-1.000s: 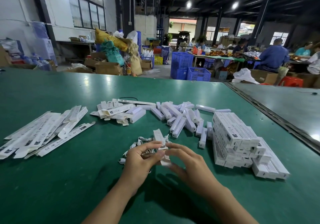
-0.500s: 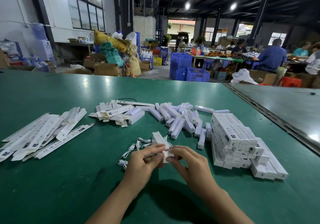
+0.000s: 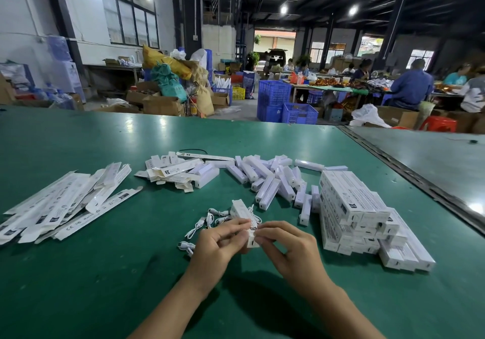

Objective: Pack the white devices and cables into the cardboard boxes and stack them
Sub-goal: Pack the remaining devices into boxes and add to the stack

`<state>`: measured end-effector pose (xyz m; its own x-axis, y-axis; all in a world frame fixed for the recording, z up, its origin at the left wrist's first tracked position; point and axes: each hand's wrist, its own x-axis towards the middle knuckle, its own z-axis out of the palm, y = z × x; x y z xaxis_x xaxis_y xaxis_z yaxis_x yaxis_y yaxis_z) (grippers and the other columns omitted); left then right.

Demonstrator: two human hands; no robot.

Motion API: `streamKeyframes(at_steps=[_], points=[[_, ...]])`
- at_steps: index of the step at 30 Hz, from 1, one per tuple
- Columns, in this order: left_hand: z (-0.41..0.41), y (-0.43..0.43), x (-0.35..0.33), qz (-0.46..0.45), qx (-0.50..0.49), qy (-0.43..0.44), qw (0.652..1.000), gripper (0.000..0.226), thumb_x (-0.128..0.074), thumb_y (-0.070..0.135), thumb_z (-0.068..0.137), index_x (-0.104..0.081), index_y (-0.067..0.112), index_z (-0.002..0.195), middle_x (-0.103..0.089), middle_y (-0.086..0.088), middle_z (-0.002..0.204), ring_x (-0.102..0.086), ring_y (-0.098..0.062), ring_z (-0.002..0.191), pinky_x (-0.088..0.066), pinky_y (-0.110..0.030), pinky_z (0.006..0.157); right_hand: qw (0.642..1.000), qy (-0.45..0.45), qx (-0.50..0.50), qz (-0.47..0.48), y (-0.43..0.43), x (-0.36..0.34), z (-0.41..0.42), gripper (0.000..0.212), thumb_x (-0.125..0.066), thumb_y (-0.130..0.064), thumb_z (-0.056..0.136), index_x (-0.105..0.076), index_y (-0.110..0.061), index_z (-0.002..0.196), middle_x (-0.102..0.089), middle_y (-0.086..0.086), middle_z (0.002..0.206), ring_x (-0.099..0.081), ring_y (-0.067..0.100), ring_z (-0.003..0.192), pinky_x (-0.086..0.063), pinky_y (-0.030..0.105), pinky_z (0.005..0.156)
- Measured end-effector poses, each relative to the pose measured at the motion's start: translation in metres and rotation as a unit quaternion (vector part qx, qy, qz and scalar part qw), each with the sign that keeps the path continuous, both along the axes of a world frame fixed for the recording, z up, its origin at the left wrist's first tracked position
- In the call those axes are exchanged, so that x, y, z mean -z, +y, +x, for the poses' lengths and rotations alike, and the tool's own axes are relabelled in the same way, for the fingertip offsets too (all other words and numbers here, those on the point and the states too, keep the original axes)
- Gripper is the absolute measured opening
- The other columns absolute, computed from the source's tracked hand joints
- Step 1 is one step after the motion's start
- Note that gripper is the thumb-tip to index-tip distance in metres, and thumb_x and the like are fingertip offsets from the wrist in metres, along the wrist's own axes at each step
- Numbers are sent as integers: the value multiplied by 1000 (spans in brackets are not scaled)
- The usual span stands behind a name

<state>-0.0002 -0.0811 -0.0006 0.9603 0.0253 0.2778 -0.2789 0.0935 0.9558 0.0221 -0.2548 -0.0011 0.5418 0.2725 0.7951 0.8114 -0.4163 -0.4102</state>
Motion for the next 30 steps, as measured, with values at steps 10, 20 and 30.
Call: streamKeyframes(at_steps=[10,20,30], points=[[5,3,7,76,4,-36,996,19,-80,13,80,-81,28,92,-76,8,107,-69,-9,107,-52,-20,90,983,171,-7,67,2,1,-4,16,-81,-10,79,-72,-19,88,-69,-14,81,-66,13,73,-56,36,70],[1,25,-20,-240,109,20,964,19,-61,5,84,-79,8,80,-73,-15,97,-67,-21,76,-55,-27,56,984,160,77,-23,-12,5,7,67,-69,-1,80,-47,-36,133,-39,-21,142,-57,17,60,-52,24,70],[7,28,-1,-112,76,43,990,42,-92,38,64,-77,17,98,-74,-3,88,-62,-14,70,-52,-24,62,974,220,51,19,1,11,5,32,-80,-36,79,-73,-29,109,-70,-17,93,-53,0,57,-37,10,57]])
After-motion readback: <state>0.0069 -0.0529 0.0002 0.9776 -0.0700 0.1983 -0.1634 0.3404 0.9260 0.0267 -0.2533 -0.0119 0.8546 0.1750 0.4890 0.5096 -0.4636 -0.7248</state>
